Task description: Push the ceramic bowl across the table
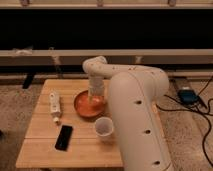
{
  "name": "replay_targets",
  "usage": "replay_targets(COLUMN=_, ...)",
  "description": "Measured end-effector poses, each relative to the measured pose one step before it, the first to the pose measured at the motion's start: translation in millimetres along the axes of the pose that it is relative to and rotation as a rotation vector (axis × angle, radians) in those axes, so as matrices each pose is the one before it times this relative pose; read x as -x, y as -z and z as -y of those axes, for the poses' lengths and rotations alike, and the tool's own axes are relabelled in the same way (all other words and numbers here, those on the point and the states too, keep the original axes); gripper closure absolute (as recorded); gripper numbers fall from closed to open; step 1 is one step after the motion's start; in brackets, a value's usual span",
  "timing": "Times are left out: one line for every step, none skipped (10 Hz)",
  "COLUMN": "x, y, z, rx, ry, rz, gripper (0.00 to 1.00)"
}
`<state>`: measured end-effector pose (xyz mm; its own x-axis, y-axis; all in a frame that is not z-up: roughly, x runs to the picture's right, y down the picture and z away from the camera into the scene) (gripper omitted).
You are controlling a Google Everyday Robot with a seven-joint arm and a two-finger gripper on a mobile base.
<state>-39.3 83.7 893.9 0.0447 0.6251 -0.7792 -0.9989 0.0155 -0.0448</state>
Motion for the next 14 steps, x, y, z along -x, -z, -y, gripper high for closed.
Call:
replay_targets(x=-2.98, y=4.08, z=15.97, rx=-0.00479, ry=-0.02627, rz=0.00264, gripper=0.35)
replay_targets(x=-0.6, y=2.27, z=15.75, rx=-0.00022, ry=-0.02696, rz=0.00181, gripper=0.35)
replay_targets(x=0.6, y=2.56, z=10.64, rx=-0.00068, ry=-0.02022, rz=-0.00003, gripper=0.35)
replay_targets(x=1.99, y=1.24, z=7.09, rx=-0.00119, ry=-0.01879, rz=-0.00091, gripper=0.35)
replay_targets(x=1.9, y=0.71, z=8.33, rx=-0.00037, ry=-0.02239, rz=-0.00267, gripper=0.35)
replay_targets(x=1.37, y=0.12, z=13.79, rx=-0.00169, ry=-0.02646, rz=-0.00161, gripper=0.35)
replay_targets(x=-0.06, y=-0.37, z=6.76, rx=-0.00306, ry=-0.01514, rz=-0.0016, gripper=0.35)
replay_targets(x=-0.25, y=0.03, z=7.29, rx=-0.00424, ry=-0.01801, rz=-0.00016, gripper=0.35)
replay_targets(x=-0.17, y=0.17, z=7.63, rx=-0.00588, ry=-0.01908, rz=0.0014, gripper=0.35)
replay_targets(x=-0.77, y=-0.03, z=7.51, rx=-0.00557, ry=-0.01622, rz=0.00182, gripper=0.35)
replay_targets(x=-0.27, y=-0.57, z=9.26, rx=-0.01445, ry=-0.01901, rz=0.00355, gripper=0.35)
replay_targets(x=0.32, y=-0.24, z=4.66, rx=-0.01168, ry=-0.01028, rz=0.00171, gripper=0.35)
replay_targets(x=-0.43, y=-0.47, z=3.97, rx=-0.01571, ry=-0.00953, rz=-0.00169, gripper=0.35)
replay_targets(x=0.26, y=0.02, z=3.91, rx=-0.01931, ry=-0.00867, rz=-0.00104, gripper=0.35)
